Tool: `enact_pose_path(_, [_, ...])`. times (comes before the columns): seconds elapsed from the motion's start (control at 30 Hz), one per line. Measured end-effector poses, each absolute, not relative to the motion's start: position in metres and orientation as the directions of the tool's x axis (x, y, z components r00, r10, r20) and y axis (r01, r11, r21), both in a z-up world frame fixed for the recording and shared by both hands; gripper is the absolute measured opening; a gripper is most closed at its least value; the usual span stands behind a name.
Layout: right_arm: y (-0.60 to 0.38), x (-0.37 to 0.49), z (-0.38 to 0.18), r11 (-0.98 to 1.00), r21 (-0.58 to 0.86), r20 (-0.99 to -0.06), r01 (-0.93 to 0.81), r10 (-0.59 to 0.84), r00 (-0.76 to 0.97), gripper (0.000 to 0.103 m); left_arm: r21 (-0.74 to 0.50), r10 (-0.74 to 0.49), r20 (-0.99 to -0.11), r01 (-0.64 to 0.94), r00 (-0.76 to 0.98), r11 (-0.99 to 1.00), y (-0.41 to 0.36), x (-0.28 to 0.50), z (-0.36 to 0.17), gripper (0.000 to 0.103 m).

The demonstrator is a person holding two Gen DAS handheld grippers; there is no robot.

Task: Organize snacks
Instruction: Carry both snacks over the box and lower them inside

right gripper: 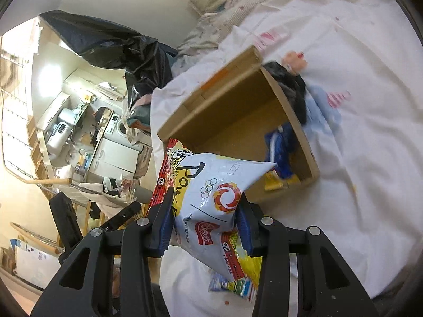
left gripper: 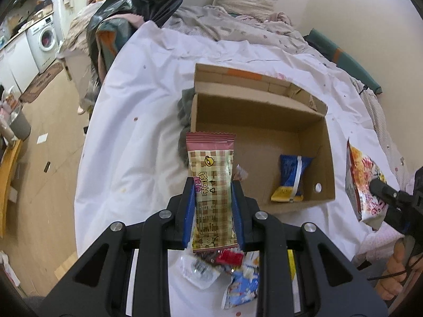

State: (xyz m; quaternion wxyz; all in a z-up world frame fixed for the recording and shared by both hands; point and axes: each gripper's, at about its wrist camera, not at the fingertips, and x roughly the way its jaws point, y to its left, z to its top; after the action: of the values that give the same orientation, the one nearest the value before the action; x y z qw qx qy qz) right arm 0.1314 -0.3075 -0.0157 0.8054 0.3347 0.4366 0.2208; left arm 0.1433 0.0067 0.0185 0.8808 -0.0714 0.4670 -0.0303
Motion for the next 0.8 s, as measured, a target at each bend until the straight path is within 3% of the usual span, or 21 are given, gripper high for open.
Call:
enact_pose_path(0.27, [-0.301, 0.174, -0.015, 0.704, 0.706, -0.573, -0.076, 0.631, 0.523, 0.044, -0.118, -0.115, -0.806, 0.032, 0.58, 0.992, -0.012, 0.178, 0.018, 0.022])
enact_pose_path(0.8, [-0.277, 0.206, -0.066, 0.789, 0.608, -0.667, -0.094, 0.571, 0.478, 0.043, -0.088, -0.118, -0.789, 0.079, 0.602, 0.993, -0.026, 0.207, -0.032, 0.022])
